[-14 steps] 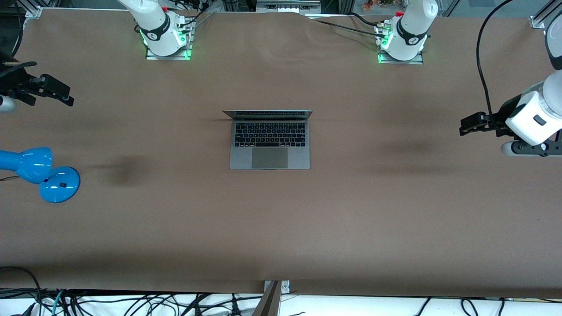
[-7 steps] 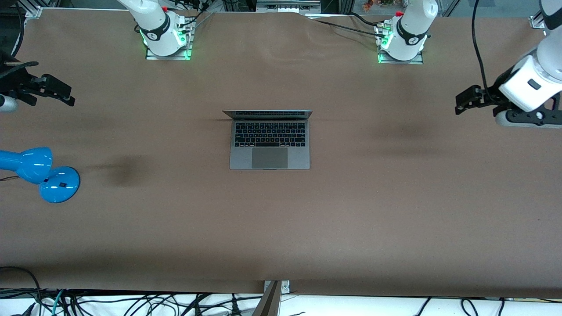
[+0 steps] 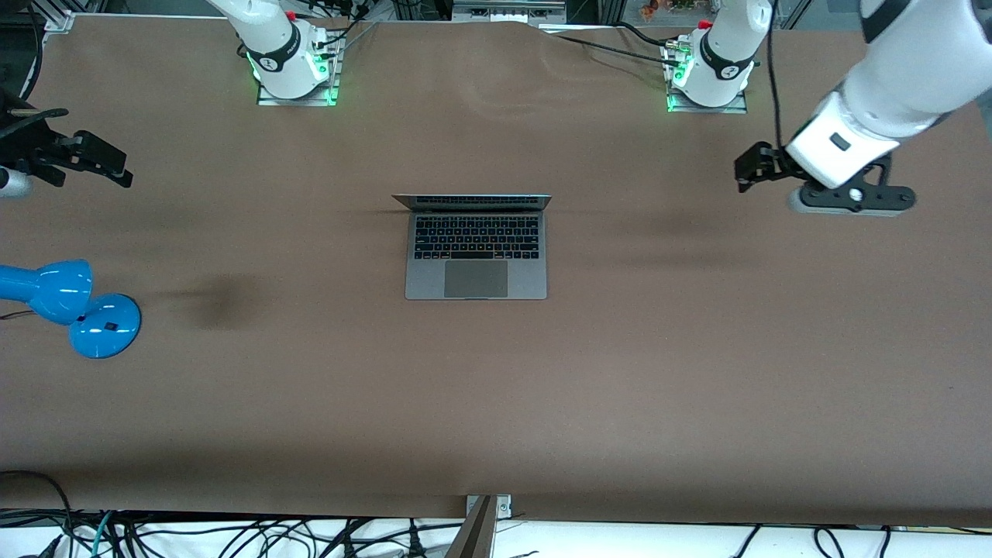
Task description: Close laptop with both arms from behind
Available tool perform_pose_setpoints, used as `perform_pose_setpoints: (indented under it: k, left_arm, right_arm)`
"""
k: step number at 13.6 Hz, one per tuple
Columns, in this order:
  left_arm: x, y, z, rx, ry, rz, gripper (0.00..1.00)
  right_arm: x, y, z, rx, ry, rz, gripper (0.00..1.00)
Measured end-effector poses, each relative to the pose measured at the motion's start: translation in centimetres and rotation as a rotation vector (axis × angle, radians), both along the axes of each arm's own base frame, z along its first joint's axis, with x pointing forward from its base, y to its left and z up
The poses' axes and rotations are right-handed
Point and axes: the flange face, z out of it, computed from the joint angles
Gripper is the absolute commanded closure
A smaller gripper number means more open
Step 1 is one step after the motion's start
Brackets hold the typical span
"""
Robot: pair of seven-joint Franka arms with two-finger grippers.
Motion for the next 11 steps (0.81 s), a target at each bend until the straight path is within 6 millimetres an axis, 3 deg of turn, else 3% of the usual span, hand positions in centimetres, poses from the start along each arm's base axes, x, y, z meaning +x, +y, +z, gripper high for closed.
perform_pose_setpoints:
  k: [3,7,11]
  left_arm:
    - [-1.0,-3.7,-0.2,-0.013,0.005,-0.018,0.0]
    - [-1.0,-4.1,-0.2,-0.016,0.003,-0.01,0.0]
    - [-0.8,-4.9,-1.4,-0.021,0.027,-0.022,0.0]
  right_arm:
    - [0.0,0.0,0.0,0.0,0.0,0.0,0.0]
    - [0.0,0.2,-0.1,0.0,0.003,0.004,0.0]
    - [0.4,3.2,-2.0,-0.002,0.058,0.059,0.0]
